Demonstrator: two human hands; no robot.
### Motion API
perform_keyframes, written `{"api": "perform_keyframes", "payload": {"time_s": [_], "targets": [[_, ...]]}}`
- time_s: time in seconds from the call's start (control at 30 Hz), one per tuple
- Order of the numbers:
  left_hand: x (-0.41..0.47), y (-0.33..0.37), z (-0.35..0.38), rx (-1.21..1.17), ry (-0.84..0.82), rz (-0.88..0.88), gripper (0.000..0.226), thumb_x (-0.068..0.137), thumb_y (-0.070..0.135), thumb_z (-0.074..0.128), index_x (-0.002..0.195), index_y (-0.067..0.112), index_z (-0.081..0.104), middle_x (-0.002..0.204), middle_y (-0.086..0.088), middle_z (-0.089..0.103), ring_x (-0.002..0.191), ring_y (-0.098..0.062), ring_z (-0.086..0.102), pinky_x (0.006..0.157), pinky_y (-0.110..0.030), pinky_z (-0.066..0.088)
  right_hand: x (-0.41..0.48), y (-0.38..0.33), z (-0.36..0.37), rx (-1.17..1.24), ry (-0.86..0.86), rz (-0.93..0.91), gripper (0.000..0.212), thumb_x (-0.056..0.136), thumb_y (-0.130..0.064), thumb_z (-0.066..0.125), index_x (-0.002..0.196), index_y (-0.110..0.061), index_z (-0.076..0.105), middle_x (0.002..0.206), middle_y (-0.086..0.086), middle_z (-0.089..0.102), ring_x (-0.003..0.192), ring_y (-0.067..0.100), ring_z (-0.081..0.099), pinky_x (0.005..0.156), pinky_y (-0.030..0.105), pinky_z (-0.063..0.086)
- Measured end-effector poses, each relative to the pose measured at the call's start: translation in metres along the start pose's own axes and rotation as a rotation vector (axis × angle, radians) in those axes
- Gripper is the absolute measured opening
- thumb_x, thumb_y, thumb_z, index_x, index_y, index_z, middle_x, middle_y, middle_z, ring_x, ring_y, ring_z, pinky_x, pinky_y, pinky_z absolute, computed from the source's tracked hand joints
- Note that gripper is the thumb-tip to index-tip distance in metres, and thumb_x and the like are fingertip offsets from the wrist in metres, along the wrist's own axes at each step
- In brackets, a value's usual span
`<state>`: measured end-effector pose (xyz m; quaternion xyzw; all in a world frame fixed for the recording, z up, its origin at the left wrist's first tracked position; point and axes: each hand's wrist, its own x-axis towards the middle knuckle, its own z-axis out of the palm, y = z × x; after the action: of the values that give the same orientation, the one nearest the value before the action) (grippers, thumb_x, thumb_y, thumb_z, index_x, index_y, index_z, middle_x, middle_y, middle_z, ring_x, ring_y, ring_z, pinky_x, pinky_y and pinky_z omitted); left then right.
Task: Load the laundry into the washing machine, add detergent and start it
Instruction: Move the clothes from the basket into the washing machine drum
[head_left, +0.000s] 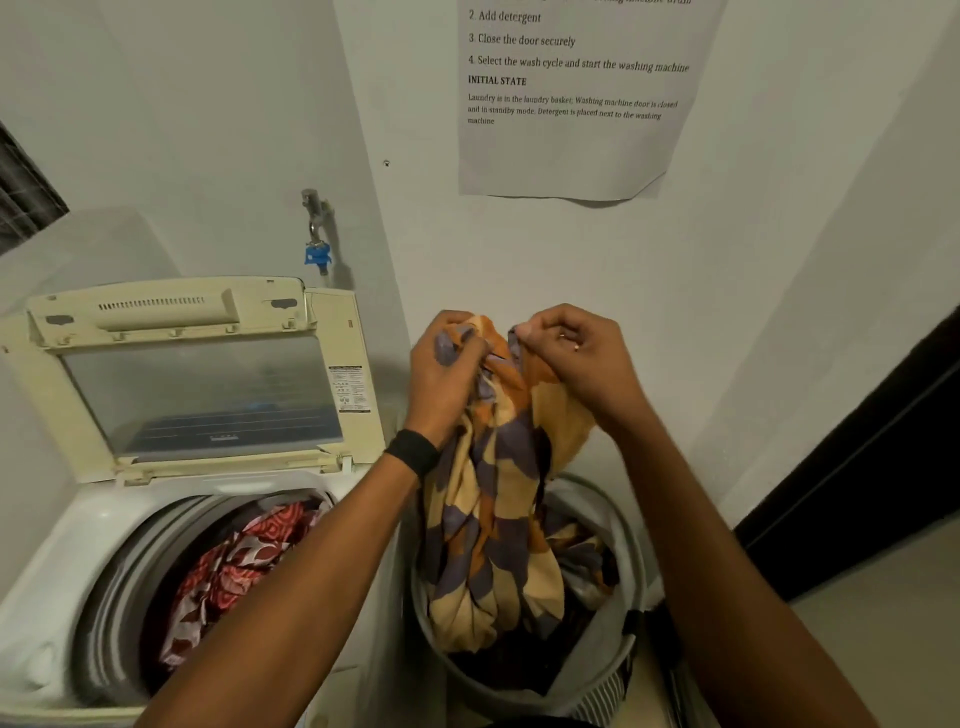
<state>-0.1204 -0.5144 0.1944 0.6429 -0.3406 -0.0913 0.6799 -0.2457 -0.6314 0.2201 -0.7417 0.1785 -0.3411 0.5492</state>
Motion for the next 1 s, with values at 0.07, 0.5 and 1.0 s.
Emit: {"api": "perform_keyframes", "payload": {"time_s": [0.07,0.5,1.0], "targets": [[-0.004,-0.001,0.003,-0.004,-0.186,-0.007,0.033,0.098,0.01,0.06,0.129,0.018,0.064,0.124,0.0,0.069,0.113,-0.017,0.067,0.098,-0.036,0.055,0.004,0.002,0.02,0.04,0.043,0.03,0.018,0.092,-0.025,0.075,0.094,-0.008,0.075,0.086,0.007,0.077,0.081,0.019,0.074,0.075,0.031,0.058],[-0.002,0.0,0.009,0.0,0.006,-0.101,0.008,0.086,0.001,0.072,0.088,0.006,0.067,0.085,-0.013,0.069,0.083,-0.019,0.067,0.082,-0.04,0.056,-0.036,0.046,0.025,0.049,-0.081,0.047,0.065,0.089,-0.031,0.078,0.146,-0.028,0.047,0.145,-0.01,0.055,0.134,0.008,0.053,0.108,0.036,0.051],[0.036,0.05,-0.001,0.05,0.103,0.255,0.017,0.085,-0.001,0.065,0.1,0.005,0.063,0.089,0.001,0.066,0.083,-0.011,0.064,0.08,-0.03,0.055,-0.064,0.11,0.04,-0.089,-0.033,0.193,0.05,0.08,-0.035,0.074,0.126,-0.025,0.06,0.115,-0.014,0.069,0.107,0.001,0.067,0.09,0.017,0.055]]}}
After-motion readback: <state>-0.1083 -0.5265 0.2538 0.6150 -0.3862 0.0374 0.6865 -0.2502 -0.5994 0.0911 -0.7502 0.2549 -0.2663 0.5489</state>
